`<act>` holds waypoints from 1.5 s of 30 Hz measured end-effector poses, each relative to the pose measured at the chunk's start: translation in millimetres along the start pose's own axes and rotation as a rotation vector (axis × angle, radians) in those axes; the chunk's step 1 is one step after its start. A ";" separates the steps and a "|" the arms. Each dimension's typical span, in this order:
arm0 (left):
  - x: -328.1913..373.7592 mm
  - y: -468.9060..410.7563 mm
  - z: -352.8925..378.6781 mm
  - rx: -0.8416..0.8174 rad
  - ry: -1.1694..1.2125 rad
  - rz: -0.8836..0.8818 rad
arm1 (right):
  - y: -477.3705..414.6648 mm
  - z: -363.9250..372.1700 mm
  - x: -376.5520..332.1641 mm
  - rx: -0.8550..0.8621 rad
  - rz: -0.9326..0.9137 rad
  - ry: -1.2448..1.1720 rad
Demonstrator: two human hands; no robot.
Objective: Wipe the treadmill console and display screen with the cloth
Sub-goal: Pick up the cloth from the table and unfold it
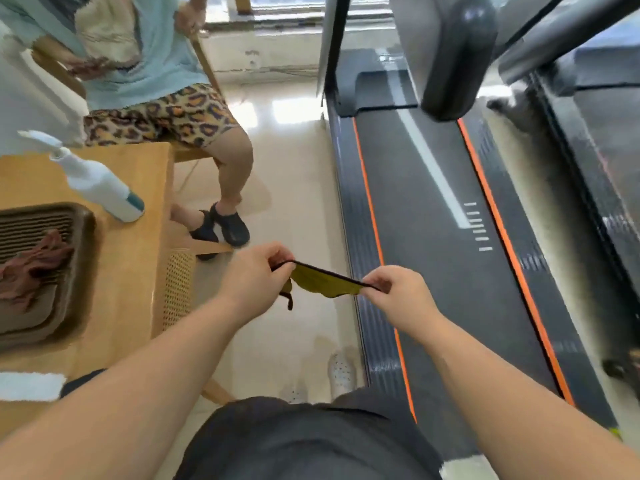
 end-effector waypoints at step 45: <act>549.1 -69.3 273.2 -0.125 0.043 0.255 | 108.7 -544.0 265.8 0.444 0.269 -0.076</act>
Point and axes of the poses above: each hand's wrist, its own y-axis away from the middle knuckle, its own z-axis out of the palm, x = y × z, the point moved 9 cm from there along -y, towards the middle knuckle, and after that the axes turned 1 degree about y, right-handed, at the moved point
